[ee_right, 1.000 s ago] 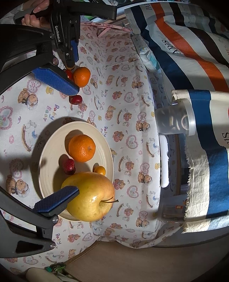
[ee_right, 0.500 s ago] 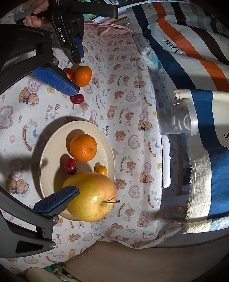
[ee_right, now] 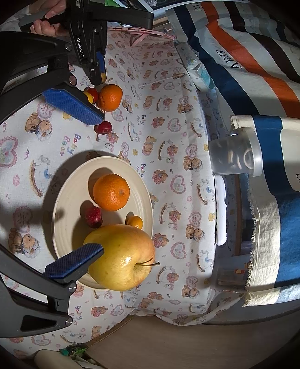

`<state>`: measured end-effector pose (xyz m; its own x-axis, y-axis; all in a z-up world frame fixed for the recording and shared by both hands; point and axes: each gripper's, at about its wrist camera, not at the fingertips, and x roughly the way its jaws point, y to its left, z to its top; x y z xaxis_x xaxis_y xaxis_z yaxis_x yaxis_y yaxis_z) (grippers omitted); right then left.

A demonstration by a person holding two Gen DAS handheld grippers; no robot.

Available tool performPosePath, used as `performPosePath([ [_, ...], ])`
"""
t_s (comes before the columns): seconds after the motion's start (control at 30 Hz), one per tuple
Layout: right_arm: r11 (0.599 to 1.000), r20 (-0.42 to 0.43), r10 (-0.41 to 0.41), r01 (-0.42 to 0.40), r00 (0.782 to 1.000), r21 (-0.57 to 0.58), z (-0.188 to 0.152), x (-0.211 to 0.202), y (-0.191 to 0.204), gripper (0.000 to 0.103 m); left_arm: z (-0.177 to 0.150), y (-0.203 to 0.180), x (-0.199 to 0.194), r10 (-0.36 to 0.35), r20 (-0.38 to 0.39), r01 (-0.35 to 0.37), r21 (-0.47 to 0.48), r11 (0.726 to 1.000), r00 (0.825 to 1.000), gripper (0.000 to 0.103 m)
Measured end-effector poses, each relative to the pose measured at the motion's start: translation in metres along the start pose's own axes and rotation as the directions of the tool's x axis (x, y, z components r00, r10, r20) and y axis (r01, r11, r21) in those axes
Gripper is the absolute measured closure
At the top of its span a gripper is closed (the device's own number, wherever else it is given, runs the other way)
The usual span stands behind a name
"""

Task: Organize fruits
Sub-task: 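Move the left tool to the fruit pile and grasp a small brown fruit, then hold the brown fruit in the left tool while the right tool grasps a yellow tomato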

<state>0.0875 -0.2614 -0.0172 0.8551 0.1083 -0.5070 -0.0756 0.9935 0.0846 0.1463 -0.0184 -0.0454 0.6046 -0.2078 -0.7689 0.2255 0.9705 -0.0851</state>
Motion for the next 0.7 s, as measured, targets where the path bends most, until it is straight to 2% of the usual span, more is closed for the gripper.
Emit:
performPosePath([
  [0.17, 1.000, 0.007, 0.003, -0.003, 1.000, 0.005, 0.001, -0.002, 0.000, 0.000, 0.002, 0.001, -0.016, 0.018, 0.088, -0.018, 0.003, 1.000, 0.996, 0.080],
  [0.3, 1.000, 0.004, 0.010, -0.010, 1.000, 0.009, 0.001, -0.002, -0.001, 0.000, 0.004, 0.005, -0.030, -0.012, 0.154, 0.015, -0.022, 1.000, 0.988, 0.080],
  [0.4, 1.000, 0.000, 0.003, -0.003, 1.000, 0.007, 0.001, -0.001, 0.000, 0.001, 0.006, 0.008, -0.035, 0.003, 0.188, 0.004, -0.040, 0.999, 0.982, 0.080],
  [0.43, 1.000, -0.006, -0.003, 0.003, 1.000, 0.004, 0.002, 0.002, 0.000, 0.001, 0.007, 0.009, -0.037, 0.001, 0.191, 0.008, -0.044, 0.999, 0.982, 0.080],
  [0.5, 1.000, -0.024, 0.008, -0.008, 1.000, 0.004, 0.002, 0.006, 0.000, 0.008, 0.008, 0.011, -0.036, -0.005, 0.185, 0.015, -0.053, 0.998, 0.983, 0.080],
  [0.7, 0.994, -0.120, 0.109, -0.107, 0.987, 0.020, 0.003, 0.016, 0.011, 0.020, 0.007, 0.011, -0.033, 0.006, 0.171, 0.004, -0.058, 0.998, 0.985, 0.080],
])
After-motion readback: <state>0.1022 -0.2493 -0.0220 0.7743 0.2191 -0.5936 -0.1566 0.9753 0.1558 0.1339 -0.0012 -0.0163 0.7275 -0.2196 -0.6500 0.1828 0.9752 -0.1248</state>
